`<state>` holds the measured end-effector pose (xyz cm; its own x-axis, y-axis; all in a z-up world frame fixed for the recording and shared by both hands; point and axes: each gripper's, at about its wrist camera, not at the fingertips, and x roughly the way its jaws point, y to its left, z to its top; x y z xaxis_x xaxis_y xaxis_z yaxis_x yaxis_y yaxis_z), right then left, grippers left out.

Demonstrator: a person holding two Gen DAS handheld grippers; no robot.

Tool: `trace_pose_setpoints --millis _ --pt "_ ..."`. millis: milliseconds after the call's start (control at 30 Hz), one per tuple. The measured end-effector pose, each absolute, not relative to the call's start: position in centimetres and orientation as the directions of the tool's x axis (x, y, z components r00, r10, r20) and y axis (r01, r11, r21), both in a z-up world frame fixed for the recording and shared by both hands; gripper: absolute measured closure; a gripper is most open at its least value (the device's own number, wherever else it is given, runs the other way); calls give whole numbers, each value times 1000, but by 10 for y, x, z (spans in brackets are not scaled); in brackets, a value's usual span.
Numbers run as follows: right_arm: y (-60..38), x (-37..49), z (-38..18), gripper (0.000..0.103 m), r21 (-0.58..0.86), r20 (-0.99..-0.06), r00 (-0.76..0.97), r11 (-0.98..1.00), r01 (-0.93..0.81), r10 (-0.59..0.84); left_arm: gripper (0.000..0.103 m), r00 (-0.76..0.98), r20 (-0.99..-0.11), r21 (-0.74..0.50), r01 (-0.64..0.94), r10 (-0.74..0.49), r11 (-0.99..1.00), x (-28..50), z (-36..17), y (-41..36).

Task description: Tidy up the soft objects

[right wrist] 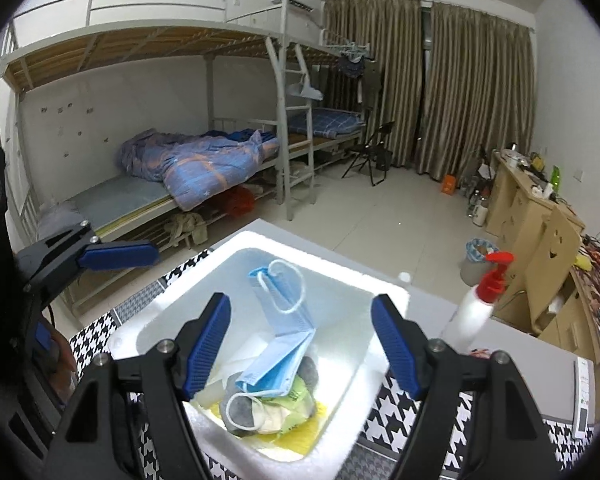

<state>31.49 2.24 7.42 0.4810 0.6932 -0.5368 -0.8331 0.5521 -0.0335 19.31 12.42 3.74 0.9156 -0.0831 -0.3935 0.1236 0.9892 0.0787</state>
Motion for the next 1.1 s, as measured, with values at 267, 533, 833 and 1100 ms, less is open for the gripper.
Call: trace_pose_setpoints --millis 267,533,833,1100 --pt "3 310 83 22 -6 -506 518 598 -801 690 6 922 -388 84 51 -14 995 176 37 118" --pt "-10 297 84 18 2 -474 546 621 -784 691 6 932 -342 72 -102 120 992 168 51 120" --pt "-22 275 90 12 -7 -420 588 645 -764 691 6 932 -287 -8 -234 222 972 153 66 125" --pt "-42 257 98 12 3 -373 626 676 -737 685 4 928 -251 -1 -284 275 959 141 76 112"
